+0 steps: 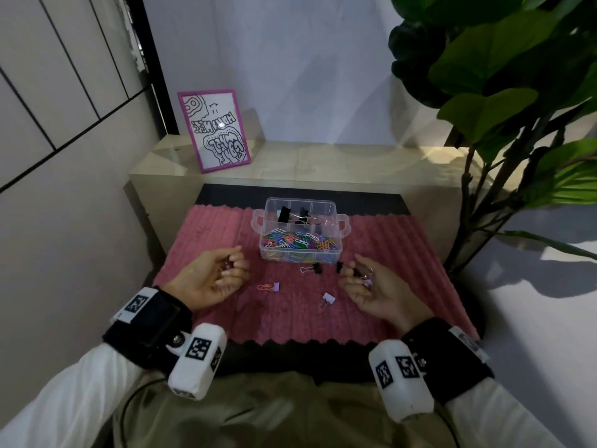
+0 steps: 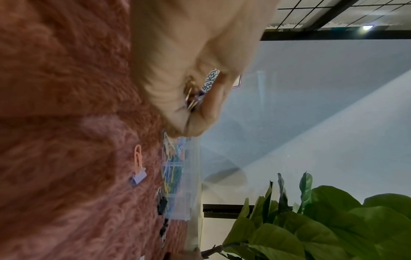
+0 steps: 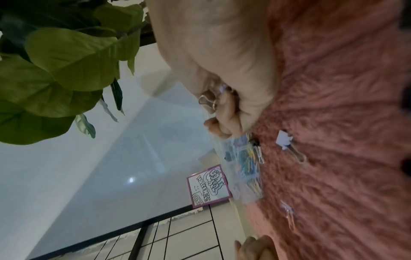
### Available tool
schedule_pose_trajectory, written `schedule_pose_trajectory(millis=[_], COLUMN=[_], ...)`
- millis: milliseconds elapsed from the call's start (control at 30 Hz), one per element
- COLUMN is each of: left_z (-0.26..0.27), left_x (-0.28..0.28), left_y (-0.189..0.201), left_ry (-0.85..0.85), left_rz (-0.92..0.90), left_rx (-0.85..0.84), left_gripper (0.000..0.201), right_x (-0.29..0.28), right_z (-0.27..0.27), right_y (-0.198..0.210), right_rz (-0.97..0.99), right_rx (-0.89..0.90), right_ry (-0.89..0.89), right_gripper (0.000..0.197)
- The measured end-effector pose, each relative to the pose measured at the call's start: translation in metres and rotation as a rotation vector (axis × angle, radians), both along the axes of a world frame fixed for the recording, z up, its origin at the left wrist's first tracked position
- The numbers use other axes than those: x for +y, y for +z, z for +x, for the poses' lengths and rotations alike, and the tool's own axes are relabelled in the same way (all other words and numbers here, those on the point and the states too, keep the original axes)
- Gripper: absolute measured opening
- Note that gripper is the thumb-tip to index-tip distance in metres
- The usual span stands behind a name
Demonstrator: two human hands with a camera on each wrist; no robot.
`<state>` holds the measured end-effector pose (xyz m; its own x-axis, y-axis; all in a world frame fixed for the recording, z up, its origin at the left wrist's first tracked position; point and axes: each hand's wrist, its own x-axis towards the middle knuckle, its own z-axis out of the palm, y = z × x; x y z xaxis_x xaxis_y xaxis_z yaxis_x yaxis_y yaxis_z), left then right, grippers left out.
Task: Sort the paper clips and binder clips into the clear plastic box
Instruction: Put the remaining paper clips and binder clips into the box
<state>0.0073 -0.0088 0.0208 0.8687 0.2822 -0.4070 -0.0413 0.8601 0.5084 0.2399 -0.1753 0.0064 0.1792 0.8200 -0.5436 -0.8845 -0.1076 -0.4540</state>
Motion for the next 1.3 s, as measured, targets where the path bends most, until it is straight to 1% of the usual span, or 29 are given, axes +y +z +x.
schedule_pose_trajectory(millis=[67,133,167,233,267,300,333,400,433,467,533,633,700,767,800,833,867,900,967,1033,1067,1133,1200,1233,1300], left_z=[-0.001,-0.001,-0.002,-0.006,-0.009,-0.011,-0.013,-0.016,-0.018,-0.019,-0.023,-0.028,-0.029,-0.030,-0.030,-0.029,-0.029,-0.027,-0.024,-0.022,-0.022,-0.023,-0.026,-0.027,-0.028], left_x=[-0.002,-0.005,-0.006,-0.008,-0.009,-0.011,-0.013,-0.016,-0.017,-0.017,-0.016,-0.016,-0.016,-0.017,-0.018,-0.018,-0.018,-0.019,-0.021,-0.024,-0.025,-0.027,-0.028,-0.027,-0.026], left_y=[0.000,0.003,0.003,0.003,0.003,0.003,0.004,0.004,0.003,0.003,0.002,0.001,0.001,0.001,0.001,0.000,0.001,0.001,0.003,0.005,0.006,0.006,0.005,0.004,0.005], left_ry=[0.008,0.051,0.094,0.157,0.163,0.154,0.140,0.114,0.105,0.099,0.083,0.067,0.087,0.098,0.096,0.094,0.094,0.094,0.087,0.079,0.078,0.097,0.125,0.128,0.131], left_rz=[-0.007,-0.022,-0.012,0.025,0.028,0.018,0.000,-0.035,-0.034,-0.029,-0.037,-0.045,-0.031,0.001,0.010,0.014,0.014,0.019,0.062,0.115,0.137,0.172,0.184,0.187,0.191], left_rx=[-0.022,-0.043,-0.041,-0.032,-0.042,-0.065,-0.099,-0.146,-0.150,-0.145,-0.149,-0.172,-0.171,-0.173,-0.182,-0.184,-0.183,-0.179,-0.159,-0.124,-0.103,-0.066,-0.040,-0.031,-0.014], left_gripper=[0.042,0.039,0.043,0.065,0.071,0.072,0.068,0.058,0.057,0.057,0.056,0.055,0.057,0.062,0.064,0.065,0.064,0.063,0.061,0.063,0.064,0.064,0.065,0.066,0.067], right_x=[0.008,0.017,0.021,0.027,0.032,0.035,0.040,0.049,0.053,0.057,0.065,0.073,0.077,0.083,0.088,0.096,0.104,0.113,0.134,0.153,0.158,0.169,0.173,0.174,0.175], right_z=[0.001,0.004,0.005,0.007,0.007,0.007,0.007,0.009,0.010,0.010,0.009,0.010,0.009,0.014,0.016,0.022,0.026,0.031,0.038,0.049,0.052,0.053,0.049,0.046,0.046], right_y=[0.010,0.024,0.033,0.047,0.051,0.054,0.056,0.057,0.058,0.059,0.062,0.063,0.064,0.063,0.063,0.061,0.061,0.060,0.062,0.060,0.059,0.062,0.062,0.061,0.057], right_rz=[-0.004,0.038,0.079,0.154,0.179,0.192,0.198,0.227,0.226,0.223,0.221,0.253,0.273,0.266,0.234,0.166,0.105,0.042,-0.154,-0.225,-0.260,-0.361,-0.377,-0.376,-0.346], right_rx=[0.030,0.068,0.104,0.137,0.131,0.118,0.100,0.089,0.104,0.107,0.076,0.009,-0.073,-0.115,-0.100,-0.117,-0.170,-0.231,-0.456,-0.537,-0.652,-0.941,-1.250,-1.393,-1.658], right_ry=[-0.044,-0.094,-0.095,-0.043,-0.006,0.032,0.063,0.104,0.120,0.142,0.188,0.269,0.309,0.304,0.282,0.246,0.210,0.213,0.201,0.256,0.328,0.495,0.634,0.698,0.845], right_gripper=[0.033,0.030,0.034,0.044,0.046,0.048,0.049,0.061,0.066,0.064,0.053,0.055,0.057,0.063,0.064,0.058,0.047,0.035,0.022,0.010,0.011,0.018,0.026,0.026,0.017])
